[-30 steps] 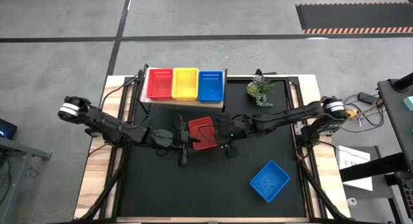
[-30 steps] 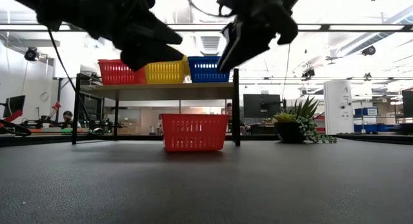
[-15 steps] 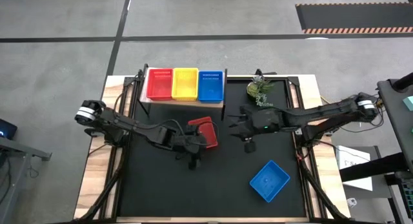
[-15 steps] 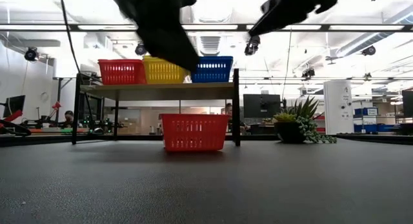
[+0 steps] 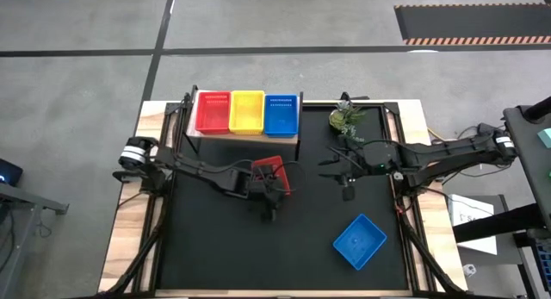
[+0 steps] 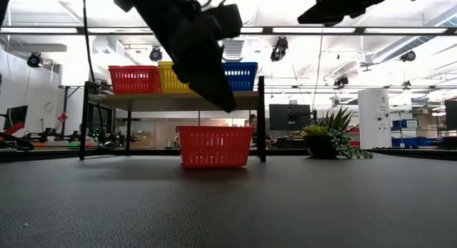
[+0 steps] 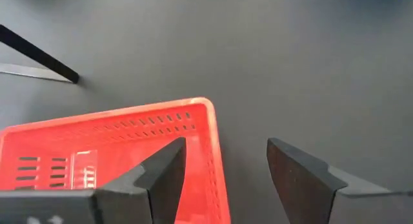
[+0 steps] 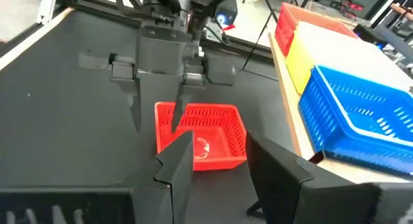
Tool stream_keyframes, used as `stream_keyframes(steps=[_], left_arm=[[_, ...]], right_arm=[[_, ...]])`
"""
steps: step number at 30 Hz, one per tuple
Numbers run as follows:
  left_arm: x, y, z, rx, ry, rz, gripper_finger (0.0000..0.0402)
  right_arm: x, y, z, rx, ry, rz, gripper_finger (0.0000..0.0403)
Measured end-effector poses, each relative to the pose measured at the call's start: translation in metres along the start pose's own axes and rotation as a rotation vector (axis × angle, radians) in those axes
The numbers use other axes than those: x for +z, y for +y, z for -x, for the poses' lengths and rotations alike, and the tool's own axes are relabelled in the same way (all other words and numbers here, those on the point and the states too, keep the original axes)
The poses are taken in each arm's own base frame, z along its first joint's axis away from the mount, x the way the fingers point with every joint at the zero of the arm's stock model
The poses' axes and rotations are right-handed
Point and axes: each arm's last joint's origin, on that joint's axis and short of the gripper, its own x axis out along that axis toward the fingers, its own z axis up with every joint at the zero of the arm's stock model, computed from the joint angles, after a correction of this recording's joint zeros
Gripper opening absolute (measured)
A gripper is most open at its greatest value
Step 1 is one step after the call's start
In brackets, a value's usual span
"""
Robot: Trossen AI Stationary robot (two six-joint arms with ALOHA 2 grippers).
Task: Stack baskets on shelf by color
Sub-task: Stack the red bin on top of the red bins on the shelf
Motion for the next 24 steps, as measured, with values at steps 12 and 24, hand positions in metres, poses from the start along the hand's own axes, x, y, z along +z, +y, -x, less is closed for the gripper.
stream_keyframes(steps=[12,24], left_arm=[[-0.007,0.008,-0.024,-0.018,0.062,0.059,0.0186],[-0.011,0.009,-0.028,-0.047,0.075,0.075,0.0084]], right_arm=[[-0.003,0.001,-0.002,0.004,0.016,0.006,0.0134],[-0.003,0.001,-0.002,0.004,0.017,0.014,0.0134]])
